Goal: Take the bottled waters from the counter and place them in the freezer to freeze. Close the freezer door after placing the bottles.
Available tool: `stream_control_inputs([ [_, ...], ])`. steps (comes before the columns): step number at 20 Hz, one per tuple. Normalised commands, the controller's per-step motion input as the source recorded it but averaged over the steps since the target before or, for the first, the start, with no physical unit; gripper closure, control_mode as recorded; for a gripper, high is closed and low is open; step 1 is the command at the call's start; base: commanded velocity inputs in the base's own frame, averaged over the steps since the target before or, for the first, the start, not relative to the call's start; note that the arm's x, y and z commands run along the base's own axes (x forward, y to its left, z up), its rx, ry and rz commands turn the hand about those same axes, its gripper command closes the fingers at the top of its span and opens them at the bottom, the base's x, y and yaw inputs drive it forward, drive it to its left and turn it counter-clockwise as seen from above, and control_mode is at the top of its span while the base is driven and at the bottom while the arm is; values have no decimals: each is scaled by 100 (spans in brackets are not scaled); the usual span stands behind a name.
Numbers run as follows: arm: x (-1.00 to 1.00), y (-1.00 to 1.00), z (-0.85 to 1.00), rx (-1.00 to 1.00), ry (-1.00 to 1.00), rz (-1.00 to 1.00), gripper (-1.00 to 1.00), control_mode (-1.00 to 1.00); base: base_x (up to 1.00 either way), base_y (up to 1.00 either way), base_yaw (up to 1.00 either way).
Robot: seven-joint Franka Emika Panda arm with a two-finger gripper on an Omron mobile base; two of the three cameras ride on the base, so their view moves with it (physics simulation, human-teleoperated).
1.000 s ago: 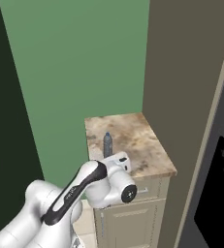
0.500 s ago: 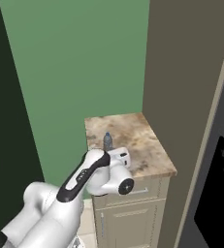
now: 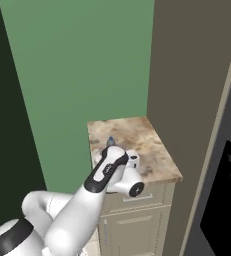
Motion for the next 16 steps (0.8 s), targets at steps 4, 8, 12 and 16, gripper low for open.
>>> stream_control_inputs([
  [4, 28, -4, -13, 6, 3, 0, -100, -100, 0, 0, 0],
  [8, 29, 0, -17, 2, 4, 0, -100, -100, 0, 0, 0],
  [12, 28, 0, -22, 0, 2, 0, -100, -100, 0, 0, 0],
  [16, 23, 0, -15, 0, 0, 0, -100, -100, 0, 0, 0],
])
